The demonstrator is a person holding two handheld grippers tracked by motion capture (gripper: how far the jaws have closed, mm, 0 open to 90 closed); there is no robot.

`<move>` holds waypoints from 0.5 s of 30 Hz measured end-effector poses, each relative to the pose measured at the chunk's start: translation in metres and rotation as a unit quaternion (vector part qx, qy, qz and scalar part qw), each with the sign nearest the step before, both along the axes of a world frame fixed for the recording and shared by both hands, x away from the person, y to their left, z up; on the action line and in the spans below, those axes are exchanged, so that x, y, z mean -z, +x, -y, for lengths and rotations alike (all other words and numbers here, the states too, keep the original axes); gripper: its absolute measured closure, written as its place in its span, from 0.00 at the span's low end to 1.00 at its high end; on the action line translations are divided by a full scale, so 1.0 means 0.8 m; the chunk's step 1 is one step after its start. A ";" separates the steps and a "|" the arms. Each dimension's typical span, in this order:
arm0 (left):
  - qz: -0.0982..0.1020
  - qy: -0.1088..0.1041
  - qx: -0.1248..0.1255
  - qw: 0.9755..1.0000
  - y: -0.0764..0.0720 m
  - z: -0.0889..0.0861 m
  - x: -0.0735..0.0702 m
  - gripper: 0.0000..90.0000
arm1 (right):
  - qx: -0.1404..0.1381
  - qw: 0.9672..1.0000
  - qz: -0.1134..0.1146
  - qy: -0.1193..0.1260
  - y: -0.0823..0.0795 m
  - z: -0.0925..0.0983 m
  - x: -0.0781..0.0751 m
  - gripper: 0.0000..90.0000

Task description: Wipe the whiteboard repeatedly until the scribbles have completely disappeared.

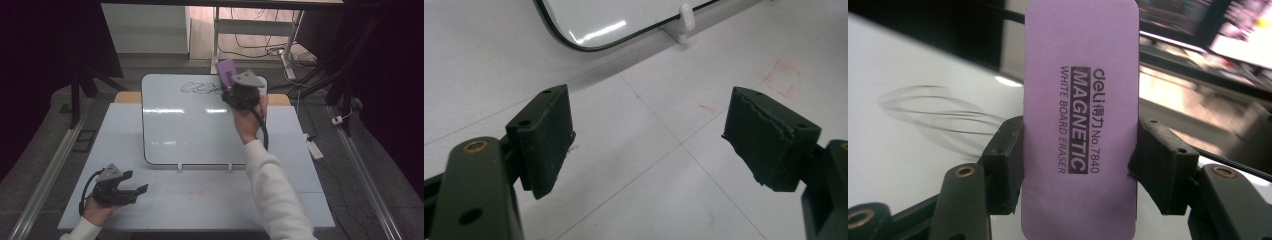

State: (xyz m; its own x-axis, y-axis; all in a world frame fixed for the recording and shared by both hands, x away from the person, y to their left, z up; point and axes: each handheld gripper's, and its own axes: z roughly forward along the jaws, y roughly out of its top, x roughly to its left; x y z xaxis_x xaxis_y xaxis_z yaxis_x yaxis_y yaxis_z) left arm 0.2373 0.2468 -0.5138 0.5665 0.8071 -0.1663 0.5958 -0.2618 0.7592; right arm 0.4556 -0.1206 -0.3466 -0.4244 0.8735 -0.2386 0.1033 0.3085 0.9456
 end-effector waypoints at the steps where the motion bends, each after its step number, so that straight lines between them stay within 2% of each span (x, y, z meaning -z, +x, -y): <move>1: 0.001 0.000 0.000 1.000 0.000 0.000 0.000 0.23 | 0.010 1.000 -0.003 0.010 0.002 0.014 -0.002 0.45; 3: 0.001 0.001 0.001 1.000 0.000 0.001 -0.001 0.23 | 0.019 0.999 -0.007 0.027 0.006 0.035 -0.004 0.45; 5: 0.001 0.002 0.001 1.000 0.000 0.003 -0.001 0.23 | 0.015 0.999 -0.008 0.036 0.006 0.041 -0.003 0.45; 6: 0.002 0.002 0.002 1.000 0.001 0.003 -0.001 0.23 | 0.016 0.999 -0.006 0.032 0.006 0.039 -0.003 0.45; 10: 0.000 0.002 0.002 1.000 0.001 0.004 -0.001 0.23 | -0.004 1.000 0.000 0.029 0.006 0.021 0.000 0.45; 15: 0.002 -0.001 0.001 1.000 0.000 0.001 -0.001 0.23 | -0.035 0.999 0.003 0.032 0.008 -0.013 0.002 0.45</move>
State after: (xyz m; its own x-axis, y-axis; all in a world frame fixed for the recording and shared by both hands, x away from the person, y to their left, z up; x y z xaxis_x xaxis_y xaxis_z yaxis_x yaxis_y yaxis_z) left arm 0.2376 0.2457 -0.5130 0.5679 0.8063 -0.1653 0.5932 -0.2617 0.7614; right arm 0.4623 -0.1101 -0.3483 -0.4833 0.8557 -0.1850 0.0786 0.2529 0.9643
